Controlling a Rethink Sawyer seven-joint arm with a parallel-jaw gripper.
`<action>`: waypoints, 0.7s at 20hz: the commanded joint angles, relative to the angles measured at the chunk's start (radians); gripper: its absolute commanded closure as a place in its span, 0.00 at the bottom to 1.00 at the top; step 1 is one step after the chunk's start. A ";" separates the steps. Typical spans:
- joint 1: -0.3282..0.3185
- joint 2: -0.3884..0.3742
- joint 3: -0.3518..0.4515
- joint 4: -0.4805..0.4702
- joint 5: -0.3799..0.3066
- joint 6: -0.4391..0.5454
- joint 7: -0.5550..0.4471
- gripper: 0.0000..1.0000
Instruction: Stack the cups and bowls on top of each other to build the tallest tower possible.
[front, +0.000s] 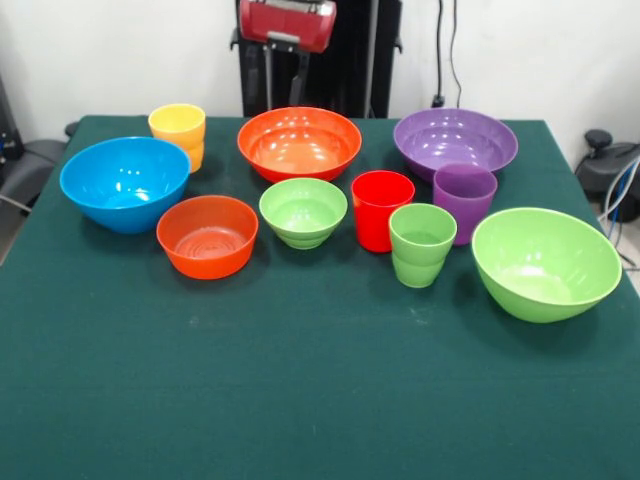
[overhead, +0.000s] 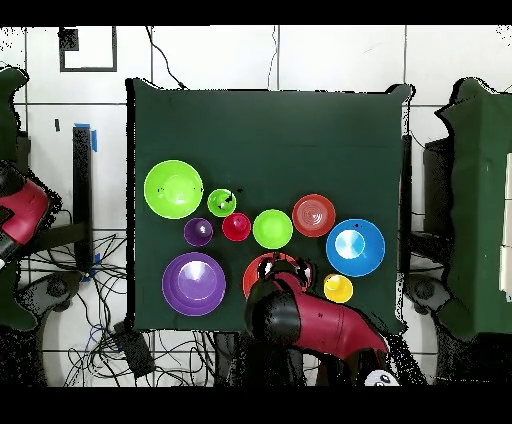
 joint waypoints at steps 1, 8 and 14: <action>-0.016 0.163 0.003 -0.002 0.051 -0.102 0.252 0.00; -0.001 0.153 0.009 -0.030 0.030 -0.082 0.257 0.00; -0.108 0.189 0.028 -0.097 0.014 -0.097 0.270 0.00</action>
